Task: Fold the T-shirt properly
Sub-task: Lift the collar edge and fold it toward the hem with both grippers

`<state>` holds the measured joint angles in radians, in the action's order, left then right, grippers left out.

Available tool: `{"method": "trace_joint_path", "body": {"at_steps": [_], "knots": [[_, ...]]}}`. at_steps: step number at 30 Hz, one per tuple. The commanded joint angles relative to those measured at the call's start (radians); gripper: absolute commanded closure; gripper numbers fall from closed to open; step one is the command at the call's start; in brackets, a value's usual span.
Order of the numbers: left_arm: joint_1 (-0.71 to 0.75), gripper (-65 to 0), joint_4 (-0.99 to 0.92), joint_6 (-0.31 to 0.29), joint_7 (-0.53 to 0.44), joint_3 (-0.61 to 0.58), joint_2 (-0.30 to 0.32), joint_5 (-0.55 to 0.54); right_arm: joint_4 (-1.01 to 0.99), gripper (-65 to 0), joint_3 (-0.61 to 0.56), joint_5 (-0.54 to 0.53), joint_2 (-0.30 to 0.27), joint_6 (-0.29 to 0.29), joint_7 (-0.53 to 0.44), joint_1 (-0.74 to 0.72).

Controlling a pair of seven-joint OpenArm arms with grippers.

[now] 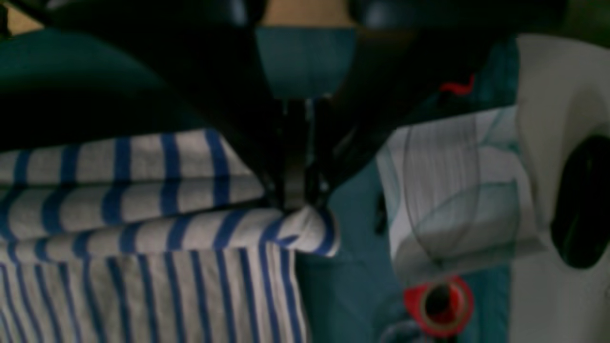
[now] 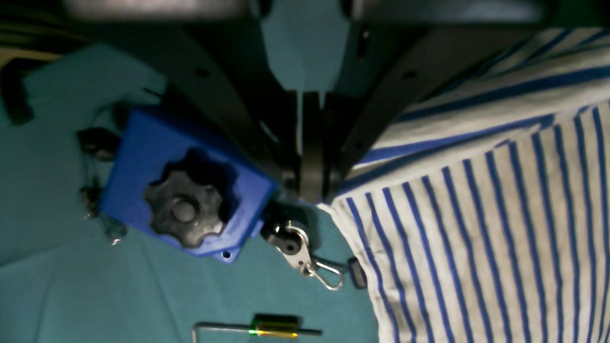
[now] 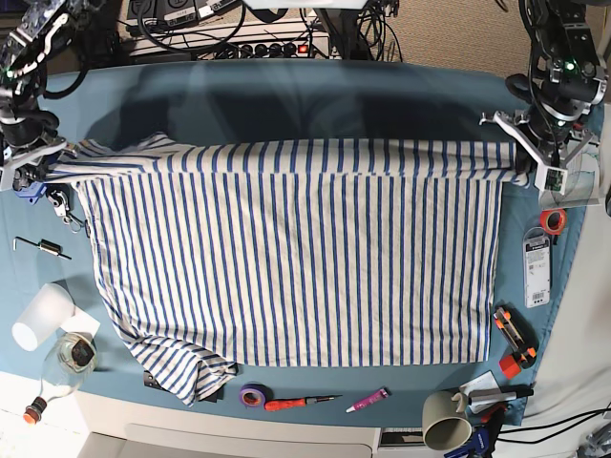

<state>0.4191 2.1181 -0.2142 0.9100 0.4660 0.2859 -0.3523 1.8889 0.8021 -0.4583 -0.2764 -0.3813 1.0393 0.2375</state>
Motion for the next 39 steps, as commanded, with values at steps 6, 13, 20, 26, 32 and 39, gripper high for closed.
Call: {"method": "trace_joint_path", "body": {"at_steps": [6,13,20,26,32,39], "knots": [[-0.084,0.0,-0.052,-0.020,-0.043,0.008,0.048,-0.008,-0.143,0.0,0.008,-0.010,-0.026,0.005,-0.029,-0.121],[-0.194,0.0,-0.168,-0.020,-0.043,-0.003,0.079,-0.036,-0.221,0.0,0.002,-0.011,-0.054,-0.016,-0.026,-0.230],[-0.313,0.0,-0.277,-0.020,-0.043,-0.037,0.083,-0.045,-0.367,0.0,-0.140,0.099,-0.085,-0.015,-0.066,-0.331],[-0.393,0.0,-0.376,-0.021,-0.043,-0.037,0.082,-0.049,-0.438,0.0,-0.222,0.180,-0.084,-0.010,-0.097,-0.448],[-0.435,0.0,-0.435,-0.053,-0.044,-0.037,0.082,-0.091,-0.523,0.0,-0.234,0.195,-0.084,-0.010,-0.108,-0.538],[-0.478,0.0,-0.440,-0.076,-0.066,-0.090,0.080,-0.093,-0.613,0.0,-0.234,0.199,-0.084,-0.011,-0.153,-0.579]]}}
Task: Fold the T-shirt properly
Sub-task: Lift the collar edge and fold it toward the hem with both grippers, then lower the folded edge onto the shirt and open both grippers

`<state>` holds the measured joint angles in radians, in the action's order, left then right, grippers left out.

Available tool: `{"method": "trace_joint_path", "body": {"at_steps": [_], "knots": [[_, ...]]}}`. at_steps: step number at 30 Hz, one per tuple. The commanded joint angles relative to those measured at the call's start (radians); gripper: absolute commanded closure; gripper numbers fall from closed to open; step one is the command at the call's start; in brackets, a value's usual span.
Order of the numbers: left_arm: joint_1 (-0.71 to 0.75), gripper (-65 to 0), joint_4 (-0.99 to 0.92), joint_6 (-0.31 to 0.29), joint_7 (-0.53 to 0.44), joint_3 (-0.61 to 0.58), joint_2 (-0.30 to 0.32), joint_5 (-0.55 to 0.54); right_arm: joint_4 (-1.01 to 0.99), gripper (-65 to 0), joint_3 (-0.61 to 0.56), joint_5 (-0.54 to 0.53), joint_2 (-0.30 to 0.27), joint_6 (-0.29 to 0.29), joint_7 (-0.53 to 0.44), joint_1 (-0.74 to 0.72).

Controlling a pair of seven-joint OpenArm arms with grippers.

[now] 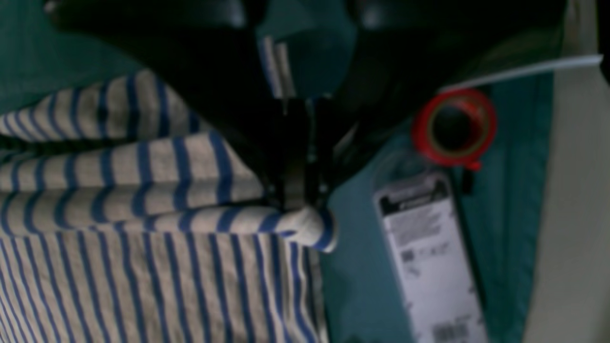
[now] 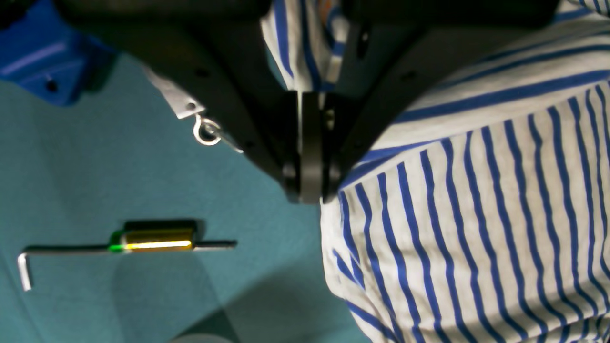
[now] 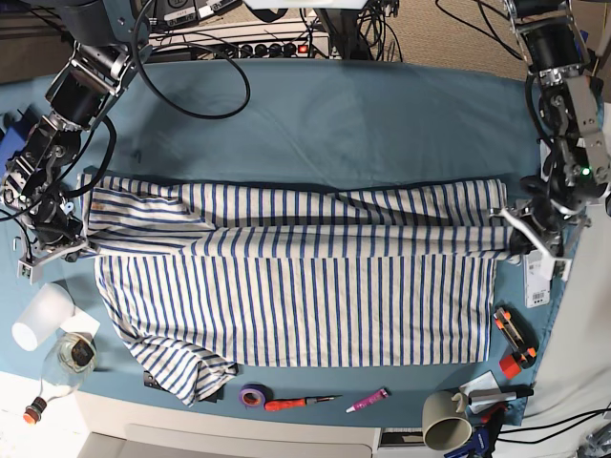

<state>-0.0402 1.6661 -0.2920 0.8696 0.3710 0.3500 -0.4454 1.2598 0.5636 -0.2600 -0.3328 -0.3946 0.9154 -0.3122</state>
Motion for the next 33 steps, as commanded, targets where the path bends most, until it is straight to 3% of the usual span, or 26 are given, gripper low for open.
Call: {"method": "trace_joint_path", "body": {"at_steps": [1,3,9,24,30,33], "knots": [[-0.028,0.0,0.005,0.003,-0.026,-0.018,0.016,0.013,0.006,0.0,0.005,0.006,-0.027,0.003,-0.035,-0.033],[-0.046,0.0,-0.011,0.011,-0.036,-0.068,0.016,0.069,-0.009,0.0,0.005,0.024,-0.028,0.003,-0.041,-0.045],[-0.093,0.0,-0.040,0.120,-0.055,-0.167,0.016,0.203,-0.013,0.0,0.005,0.037,-0.028,0.003,-0.045,-0.062],[-0.152,0.0,-0.199,0.108,-0.124,-0.166,0.016,0.179,-0.013,0.0,-0.046,0.092,-0.031,0.012,-0.110,-0.095],[-0.160,0.0,-0.199,0.103,-0.134,-0.166,0.016,0.151,-0.013,0.0,-0.150,0.180,-0.031,0.090,-0.164,-0.095],[-0.159,0.0,-0.199,0.047,-0.136,-0.166,0.015,0.135,-0.013,0.0,-0.171,0.183,-0.031,0.110,-0.170,-0.095]]}}
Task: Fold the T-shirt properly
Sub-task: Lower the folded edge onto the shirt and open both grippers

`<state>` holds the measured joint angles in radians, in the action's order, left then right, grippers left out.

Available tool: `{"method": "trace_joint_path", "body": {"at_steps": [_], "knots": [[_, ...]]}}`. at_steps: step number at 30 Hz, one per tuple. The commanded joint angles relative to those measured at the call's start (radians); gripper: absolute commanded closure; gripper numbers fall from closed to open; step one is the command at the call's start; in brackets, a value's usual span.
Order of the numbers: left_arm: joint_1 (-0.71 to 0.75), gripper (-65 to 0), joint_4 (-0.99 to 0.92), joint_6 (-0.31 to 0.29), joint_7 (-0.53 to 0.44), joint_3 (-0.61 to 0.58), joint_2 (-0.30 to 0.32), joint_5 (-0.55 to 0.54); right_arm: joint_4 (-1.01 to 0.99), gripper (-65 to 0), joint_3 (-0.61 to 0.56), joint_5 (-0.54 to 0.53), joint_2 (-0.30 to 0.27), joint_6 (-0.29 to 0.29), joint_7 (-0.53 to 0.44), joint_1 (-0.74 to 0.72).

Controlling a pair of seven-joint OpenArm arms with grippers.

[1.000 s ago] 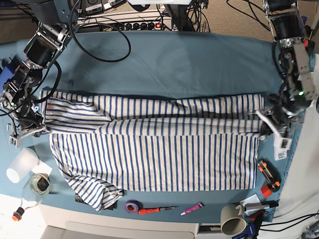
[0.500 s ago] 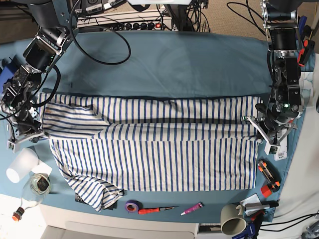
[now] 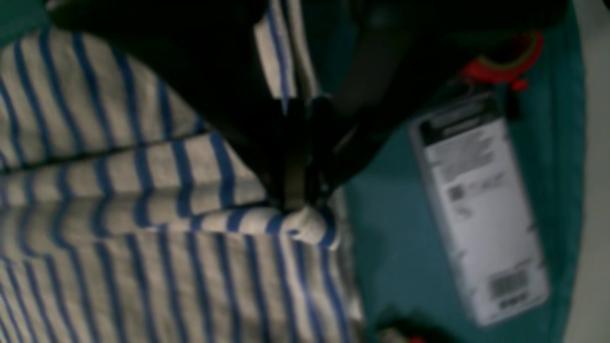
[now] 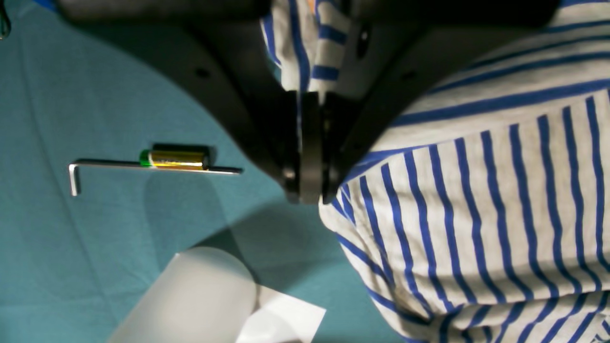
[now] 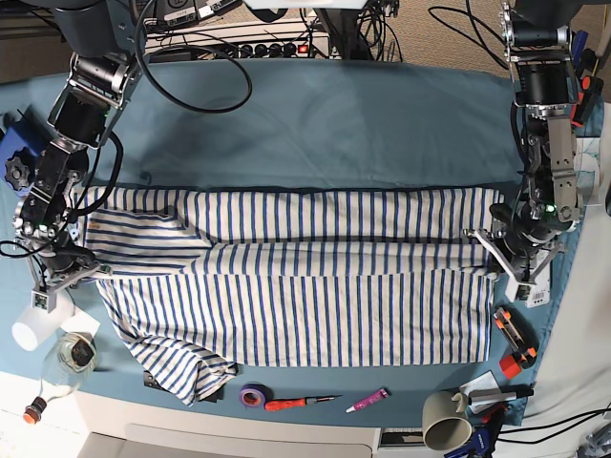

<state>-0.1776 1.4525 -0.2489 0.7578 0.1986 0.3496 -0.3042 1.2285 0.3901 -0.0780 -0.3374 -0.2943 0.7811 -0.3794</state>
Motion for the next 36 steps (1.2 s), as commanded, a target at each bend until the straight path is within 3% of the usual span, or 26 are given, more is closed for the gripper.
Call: {"method": "trace_joint_path", "body": {"at_steps": [1,9,15,16,19,22,25,28,31,36], "knots": [[-0.023,0.0,0.014,0.000,-0.026,0.006,0.016,-0.011,0.019,0.0,0.003,0.005,-0.026,0.021,-0.039,-0.028],[-0.023,0.0,0.014,0.004,-0.026,0.006,0.016,-0.010,0.019,0.0,0.003,0.035,-0.026,0.044,-0.049,-0.028],[-0.025,0.0,0.014,0.003,-0.026,0.006,0.016,-0.010,0.019,-1.4,0.003,0.045,-0.027,0.004,-0.052,-0.031],[-0.026,-1.2,0.014,0.003,-0.026,0.006,0.016,-0.010,0.019,-5.3,0.003,0.045,-0.029,-0.010,-0.053,-0.032],[-0.032,-16.4,0.014,0.004,-0.026,0.006,0.016,-0.010,0.019,-17.2,0.003,0.045,-0.035,-0.028,-0.056,-0.039],[-0.045,-25.4,0.014,0.004,-0.026,0.006,0.017,-0.010,0.020,-19.9,0.004,0.041,-0.051,-0.026,-0.051,-0.050],[-0.064,-25.8,0.015,0.009,0.004,0.006,0.016,-0.011,0.024,-19.9,0.005,-0.003,-0.079,-0.005,0.044,-0.076],[-0.098,-25.8,0.023,0.056,0.136,0.006,0.016,-0.019,0.059,-19.9,0.005,-0.170,-0.116,-0.003,0.146,-0.092],[-0.126,-25.8,0.055,0.057,0.256,0.008,0.019,-0.079,0.121,-19.9,0.019,-0.307,-0.148,-0.021,0.222,-0.092],[-0.106,-25.7,0.107,0.075,0.330,0.008,0.019,-0.066,0.167,-19.9,0.074,-0.318,-0.151,-0.057,0.320,-0.082]]}}
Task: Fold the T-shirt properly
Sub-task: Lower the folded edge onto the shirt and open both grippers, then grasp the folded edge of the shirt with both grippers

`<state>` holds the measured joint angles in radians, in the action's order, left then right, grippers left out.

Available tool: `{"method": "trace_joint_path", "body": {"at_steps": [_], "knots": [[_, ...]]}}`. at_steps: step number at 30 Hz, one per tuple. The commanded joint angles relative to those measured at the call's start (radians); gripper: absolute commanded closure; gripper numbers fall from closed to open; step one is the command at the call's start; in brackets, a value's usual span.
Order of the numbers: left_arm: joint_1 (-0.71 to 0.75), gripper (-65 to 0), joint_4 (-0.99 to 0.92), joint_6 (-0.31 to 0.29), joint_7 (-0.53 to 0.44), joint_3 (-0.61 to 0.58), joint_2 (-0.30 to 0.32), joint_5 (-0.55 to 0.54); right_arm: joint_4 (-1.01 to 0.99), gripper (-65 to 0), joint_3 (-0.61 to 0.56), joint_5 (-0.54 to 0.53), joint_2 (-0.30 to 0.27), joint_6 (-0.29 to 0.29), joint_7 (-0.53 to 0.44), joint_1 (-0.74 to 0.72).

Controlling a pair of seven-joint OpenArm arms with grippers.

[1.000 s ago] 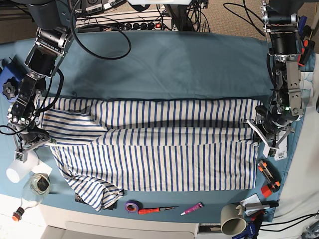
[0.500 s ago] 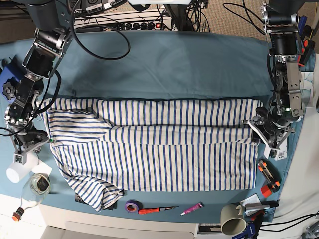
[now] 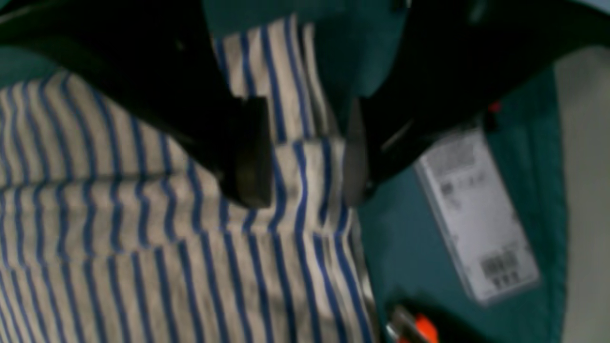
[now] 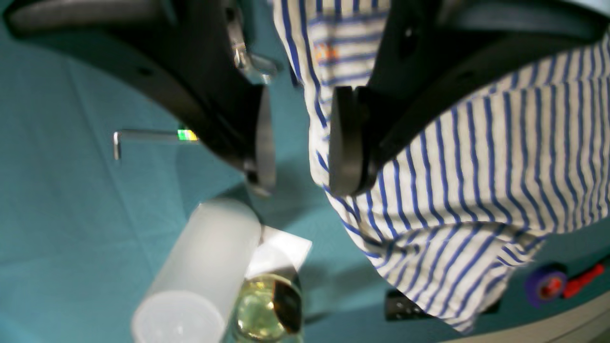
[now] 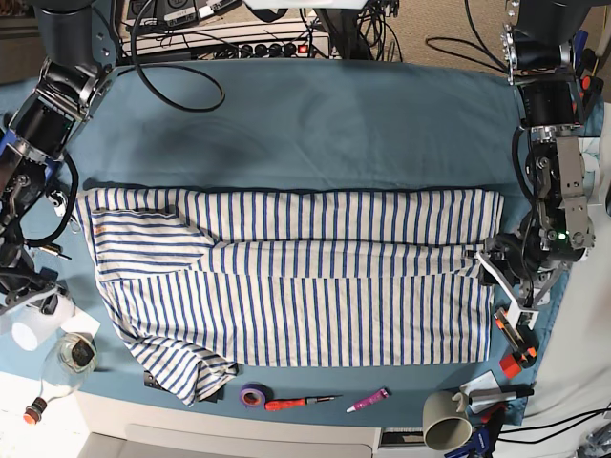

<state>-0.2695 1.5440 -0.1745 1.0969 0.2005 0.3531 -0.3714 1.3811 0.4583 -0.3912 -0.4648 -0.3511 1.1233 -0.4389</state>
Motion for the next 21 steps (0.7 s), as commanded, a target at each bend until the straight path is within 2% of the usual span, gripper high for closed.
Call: {"method": "trace_joint_path", "body": {"at_steps": [1,5,9,12,15,21], "knots": [[-0.004,-25.7,0.016,0.004,-0.003,0.009,0.016,0.001,0.014,-19.9,0.020,-0.005,-0.023,0.000,-0.022,-0.012],[0.048,-25.7,0.018,0.021,0.010,0.054,0.015,0.001,0.014,-19.9,0.087,-0.028,-0.023,-0.004,-0.011,0.030],[0.101,-25.8,0.033,0.018,0.032,0.156,0.016,-0.029,0.014,-19.9,0.173,-0.090,-0.023,-0.066,0.059,0.057],[0.140,-25.8,0.033,-0.032,0.034,0.214,0.016,-0.116,0.014,-19.9,0.225,-0.114,-0.023,-0.103,0.120,0.065],[0.175,-25.8,0.033,-0.064,0.038,0.229,0.015,-0.186,0.014,-19.9,0.254,-0.159,-0.031,-0.105,0.137,0.093],[0.195,-25.8,0.033,-0.064,0.028,0.229,-0.003,-0.191,0.014,-19.9,0.284,-0.196,-0.034,-0.105,0.155,0.145]]}}
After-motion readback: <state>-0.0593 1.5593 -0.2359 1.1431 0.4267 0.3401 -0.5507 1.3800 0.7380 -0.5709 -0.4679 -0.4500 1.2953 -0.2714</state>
